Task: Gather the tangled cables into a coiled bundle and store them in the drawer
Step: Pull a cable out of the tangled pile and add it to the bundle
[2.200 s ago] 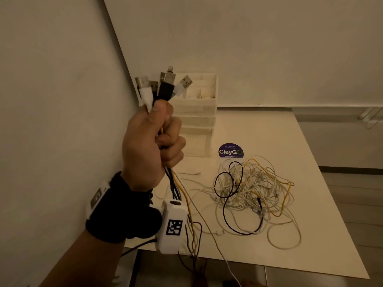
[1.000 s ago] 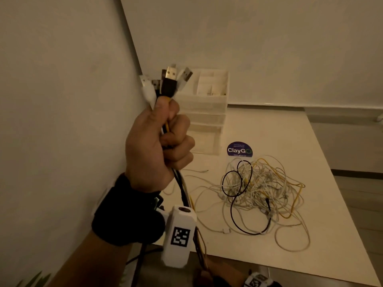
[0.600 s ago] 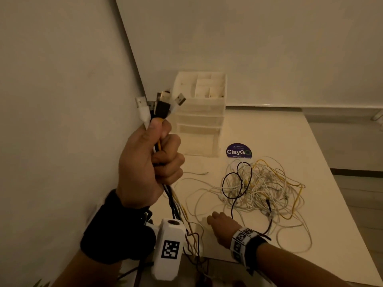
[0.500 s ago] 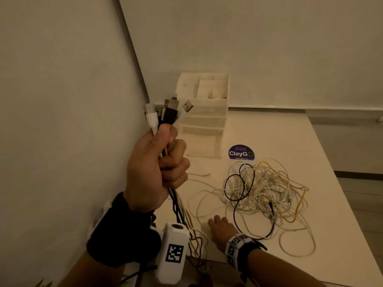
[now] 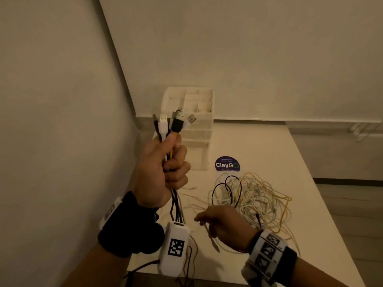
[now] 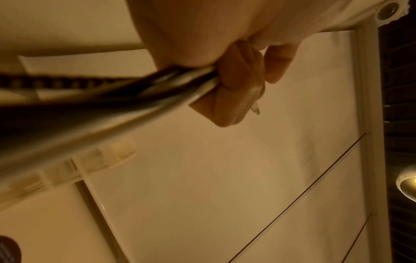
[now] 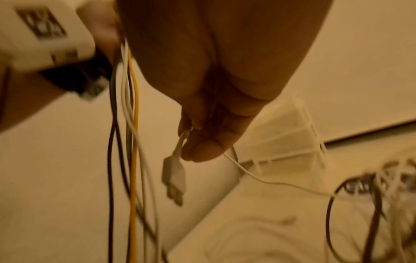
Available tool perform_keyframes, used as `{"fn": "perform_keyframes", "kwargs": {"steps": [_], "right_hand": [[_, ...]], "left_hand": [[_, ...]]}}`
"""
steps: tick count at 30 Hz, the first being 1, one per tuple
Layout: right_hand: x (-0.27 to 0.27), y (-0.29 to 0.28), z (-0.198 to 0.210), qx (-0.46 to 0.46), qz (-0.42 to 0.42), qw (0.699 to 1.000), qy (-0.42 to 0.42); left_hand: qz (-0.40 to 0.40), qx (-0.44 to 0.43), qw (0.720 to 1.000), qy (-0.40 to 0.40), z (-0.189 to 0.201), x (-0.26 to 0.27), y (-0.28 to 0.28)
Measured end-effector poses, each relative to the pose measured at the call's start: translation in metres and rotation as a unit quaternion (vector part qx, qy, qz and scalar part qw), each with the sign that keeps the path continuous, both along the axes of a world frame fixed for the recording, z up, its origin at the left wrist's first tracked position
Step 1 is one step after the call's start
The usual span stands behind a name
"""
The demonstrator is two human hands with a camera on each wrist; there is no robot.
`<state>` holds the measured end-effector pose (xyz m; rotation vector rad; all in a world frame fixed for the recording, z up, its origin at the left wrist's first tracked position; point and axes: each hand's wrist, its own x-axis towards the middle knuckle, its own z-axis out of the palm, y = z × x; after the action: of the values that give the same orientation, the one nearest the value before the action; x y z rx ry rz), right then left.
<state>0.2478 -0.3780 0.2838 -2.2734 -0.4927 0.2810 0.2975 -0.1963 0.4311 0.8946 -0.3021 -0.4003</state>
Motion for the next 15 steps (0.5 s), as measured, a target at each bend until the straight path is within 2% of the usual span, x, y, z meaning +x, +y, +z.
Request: {"fn": "perform_keyframes", "kwargs": {"steps": [2, 5, 8, 10, 12, 14, 15], "right_hand": [[-0.001, -0.018, 0.026, 0.061, -0.033, 0.996, -0.057], [-0.004, -0.042, 0.053, 0.114, -0.089, 0.973, -0.177], [-0.008, -0.051, 0.072, 0.191, -0.143, 0.946, -0.222], [-0.008, -0.048, 0.080, 0.268, -0.167, 0.932, -0.181], [-0.010, -0.042, 0.092, 0.342, -0.164, 0.921, -0.087], [-0.013, -0.034, 0.100, 0.319, -0.155, 0.935, -0.030], [-0.013, -0.029, 0.102, 0.277, -0.155, 0.947, -0.036]], "left_hand": [[-0.003, 0.024, 1.000, -0.017, -0.002, 0.003, -0.011], [0.013, 0.076, 0.996, -0.049, -0.003, 0.007, -0.028], [0.022, 0.097, 0.994, -0.056, -0.003, 0.009, -0.043], [0.031, 0.106, 0.992, -0.057, -0.003, 0.010, -0.053], [0.047, 0.119, 0.990, -0.063, -0.005, 0.012, -0.064], [0.061, 0.133, 0.987, -0.070, -0.006, 0.012, -0.074], [0.069, 0.141, 0.984, -0.080, -0.007, 0.012, -0.079]]}}
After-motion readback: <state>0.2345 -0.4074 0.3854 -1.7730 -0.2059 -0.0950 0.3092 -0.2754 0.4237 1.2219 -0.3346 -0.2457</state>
